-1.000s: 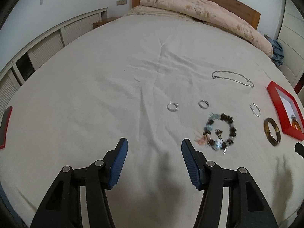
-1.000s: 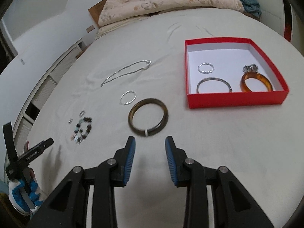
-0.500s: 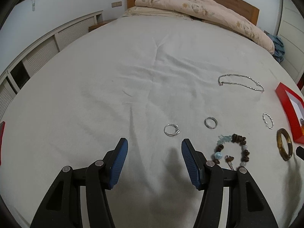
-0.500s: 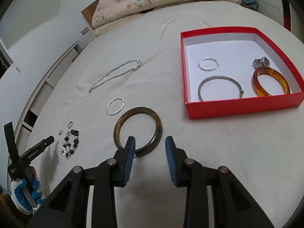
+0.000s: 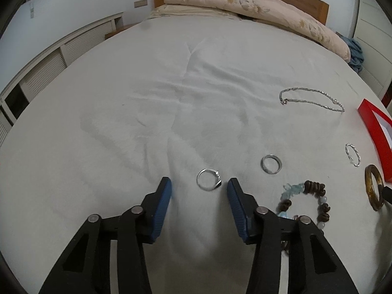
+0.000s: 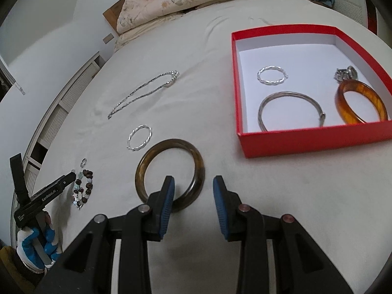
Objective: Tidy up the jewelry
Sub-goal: 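Grasp the dark brown bangle with the right gripper while the left grasps a small silver ring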
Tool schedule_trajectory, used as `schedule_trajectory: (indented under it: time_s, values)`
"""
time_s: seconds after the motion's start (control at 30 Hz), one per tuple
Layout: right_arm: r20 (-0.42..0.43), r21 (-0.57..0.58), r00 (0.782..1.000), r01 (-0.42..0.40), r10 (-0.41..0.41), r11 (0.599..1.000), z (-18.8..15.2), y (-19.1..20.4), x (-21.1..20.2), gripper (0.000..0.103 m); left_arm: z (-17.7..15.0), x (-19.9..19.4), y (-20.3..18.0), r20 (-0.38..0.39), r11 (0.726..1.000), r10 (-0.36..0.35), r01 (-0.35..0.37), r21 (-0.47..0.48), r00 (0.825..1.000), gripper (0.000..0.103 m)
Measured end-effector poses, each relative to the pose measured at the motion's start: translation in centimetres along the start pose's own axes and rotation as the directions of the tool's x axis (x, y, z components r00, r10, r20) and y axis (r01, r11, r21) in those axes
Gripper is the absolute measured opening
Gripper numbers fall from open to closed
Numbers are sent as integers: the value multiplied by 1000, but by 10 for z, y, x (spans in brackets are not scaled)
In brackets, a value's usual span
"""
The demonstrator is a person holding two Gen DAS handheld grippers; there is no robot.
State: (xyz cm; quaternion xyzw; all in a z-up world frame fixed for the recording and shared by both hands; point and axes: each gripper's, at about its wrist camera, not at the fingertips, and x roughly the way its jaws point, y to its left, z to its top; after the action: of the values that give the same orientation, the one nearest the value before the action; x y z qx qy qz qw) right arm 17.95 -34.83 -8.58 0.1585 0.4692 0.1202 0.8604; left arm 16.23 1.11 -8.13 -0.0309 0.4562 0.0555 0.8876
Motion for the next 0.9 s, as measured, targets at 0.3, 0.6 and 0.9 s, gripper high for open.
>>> schedule_trajectory:
  time_s: [0.3, 0.6, 0.9]
  values:
    - [-27, -61, 999, 43, -44, 997, 3, 14, 20, 31, 1, 3, -9, 14, 998, -19, 18, 55, 1000, 20]
    - [-28, -71, 997, 66, -68, 995, 1, 14, 14, 9, -3, -9, -10, 6, 999, -18, 17, 46, 1000, 20]
    - [-6, -91, 997, 75, -76, 993, -11, 18, -28, 9, -9, -48, -10, 30, 999, -29, 27, 37, 999, 20]
